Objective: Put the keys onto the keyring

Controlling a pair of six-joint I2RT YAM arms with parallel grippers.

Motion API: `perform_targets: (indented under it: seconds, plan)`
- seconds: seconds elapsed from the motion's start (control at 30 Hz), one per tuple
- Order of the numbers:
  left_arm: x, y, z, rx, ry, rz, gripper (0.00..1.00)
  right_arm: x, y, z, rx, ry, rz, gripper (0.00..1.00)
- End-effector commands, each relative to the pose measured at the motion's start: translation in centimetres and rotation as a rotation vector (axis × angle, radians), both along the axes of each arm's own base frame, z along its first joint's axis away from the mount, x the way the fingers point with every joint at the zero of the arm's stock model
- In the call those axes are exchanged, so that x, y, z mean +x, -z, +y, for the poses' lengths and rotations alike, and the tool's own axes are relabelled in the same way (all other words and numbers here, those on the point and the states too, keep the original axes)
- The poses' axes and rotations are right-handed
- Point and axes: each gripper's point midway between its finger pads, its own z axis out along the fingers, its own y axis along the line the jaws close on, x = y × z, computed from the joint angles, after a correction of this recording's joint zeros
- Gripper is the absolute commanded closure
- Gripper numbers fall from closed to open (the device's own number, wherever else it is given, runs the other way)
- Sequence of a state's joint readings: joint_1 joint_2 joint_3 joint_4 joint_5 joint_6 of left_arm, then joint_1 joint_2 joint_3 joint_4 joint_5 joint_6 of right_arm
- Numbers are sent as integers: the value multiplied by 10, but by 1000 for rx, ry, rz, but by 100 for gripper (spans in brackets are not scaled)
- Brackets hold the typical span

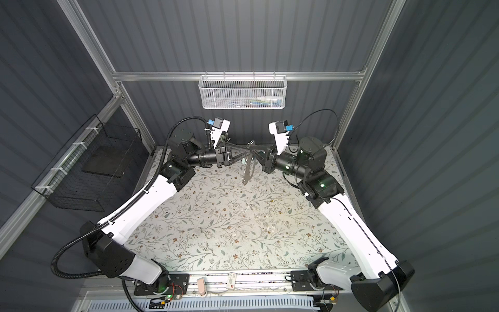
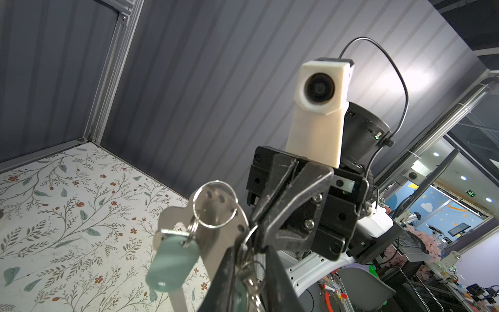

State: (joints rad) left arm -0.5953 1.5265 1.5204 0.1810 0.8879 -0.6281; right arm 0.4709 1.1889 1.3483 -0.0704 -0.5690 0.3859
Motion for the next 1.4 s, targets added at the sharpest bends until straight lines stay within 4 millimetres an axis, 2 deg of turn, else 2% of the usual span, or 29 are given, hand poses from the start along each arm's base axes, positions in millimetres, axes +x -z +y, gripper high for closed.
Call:
perform_targets:
  seconds: [0.0,0.33,0.67,0.87,1.17,1.27,1.37]
  plan:
    - [-10,-21,6,-36,1,-73,78,-5,-7,0,15,-14,-29,93]
    - [-9,-31,13,-99,13,-58,72,-6,-6,0,12,-18,-29,92]
    - [-9,-19,10,-69,32,-29,80,-7,-8,-1,18,-12,-32,92]
    - [-7,-15,8,-58,39,-18,80,-7,-8,-1,23,-17,-28,92]
    - [-6,-15,7,-56,40,-21,91,-8,-8,-1,21,-19,-28,92]
    - [-7,-16,6,-58,44,-29,99,-8,-8,0,21,-24,-27,92]
    - [-8,-16,5,-49,39,-43,100,-8,-7,1,20,-32,-22,91]
